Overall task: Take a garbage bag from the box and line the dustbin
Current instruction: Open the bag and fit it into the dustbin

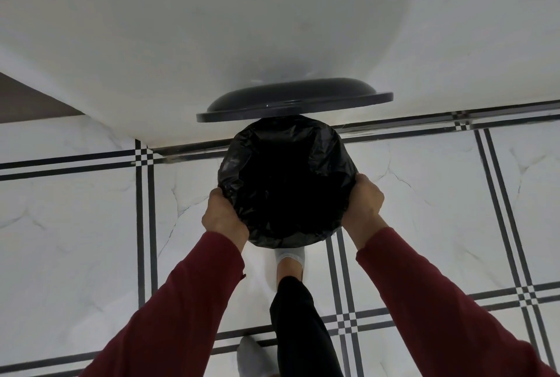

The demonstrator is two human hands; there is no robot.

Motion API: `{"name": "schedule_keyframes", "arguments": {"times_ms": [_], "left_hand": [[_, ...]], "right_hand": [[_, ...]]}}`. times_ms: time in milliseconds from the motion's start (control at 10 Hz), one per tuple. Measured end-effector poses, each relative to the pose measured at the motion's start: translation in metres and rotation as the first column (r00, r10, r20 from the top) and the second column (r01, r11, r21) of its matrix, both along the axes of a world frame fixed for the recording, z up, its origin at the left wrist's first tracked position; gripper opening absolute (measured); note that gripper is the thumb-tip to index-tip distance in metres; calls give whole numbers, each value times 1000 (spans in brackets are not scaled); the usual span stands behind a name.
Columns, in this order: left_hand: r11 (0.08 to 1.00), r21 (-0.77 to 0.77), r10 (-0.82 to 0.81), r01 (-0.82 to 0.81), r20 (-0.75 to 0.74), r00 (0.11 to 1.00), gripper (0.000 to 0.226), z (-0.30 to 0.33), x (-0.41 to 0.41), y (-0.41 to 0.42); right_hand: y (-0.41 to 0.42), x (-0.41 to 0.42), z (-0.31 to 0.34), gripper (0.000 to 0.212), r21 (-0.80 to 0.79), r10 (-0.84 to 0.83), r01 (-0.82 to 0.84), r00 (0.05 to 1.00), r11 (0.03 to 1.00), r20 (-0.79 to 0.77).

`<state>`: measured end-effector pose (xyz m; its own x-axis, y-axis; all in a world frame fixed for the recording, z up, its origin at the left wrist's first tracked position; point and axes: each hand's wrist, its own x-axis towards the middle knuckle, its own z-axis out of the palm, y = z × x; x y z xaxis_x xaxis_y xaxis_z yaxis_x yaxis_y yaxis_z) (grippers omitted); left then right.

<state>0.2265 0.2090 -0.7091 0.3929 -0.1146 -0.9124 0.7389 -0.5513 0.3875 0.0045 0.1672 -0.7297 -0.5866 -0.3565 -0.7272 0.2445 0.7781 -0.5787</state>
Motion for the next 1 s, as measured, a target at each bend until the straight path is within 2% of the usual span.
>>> {"name": "schedule_keyframes", "arguments": {"times_ms": [100,200,300,400,500,600,700,800,900,1000], "left_hand": [[987,27,-163,161,72,984,25,1,9,-1],[869,321,-468,376,287,836,54,6,14,-7],[866,276,-500,417,466,730,52,12,16,-20],[756,225,-637,615,468,612,47,6,18,-30],[680,304,-726,667,410,552,49,7,18,-44],[746,206,-655,633,394,644,46,3,20,-52],[779,65,-601,624,365,711,54,-1,24,-55],[780,42,-595,625,359,719,51,-8,24,-60],[778,36,-588,627,392,707,39,-11,27,-59],[772,30,-585,635,423,692,25,-7,30,-58]], "right_hand": [[-5,-8,15,27,101,205,-196,976,975,-77],[-11,-17,18,31,140,282,-256,936,956,-211],[-14,-15,28,16,9,451,-498,776,867,-442],[-24,-6,25,27,-32,561,-671,644,741,-520],[-40,4,29,35,76,651,-697,619,713,-439],[-60,2,34,44,141,661,-650,701,747,-268],[-78,-8,22,61,111,618,-612,786,783,-24],[-91,-29,-36,76,45,567,-573,817,818,103],[-94,-13,-16,73,65,618,-621,783,781,67],[-95,3,16,64,169,726,-710,685,684,-62]]}}
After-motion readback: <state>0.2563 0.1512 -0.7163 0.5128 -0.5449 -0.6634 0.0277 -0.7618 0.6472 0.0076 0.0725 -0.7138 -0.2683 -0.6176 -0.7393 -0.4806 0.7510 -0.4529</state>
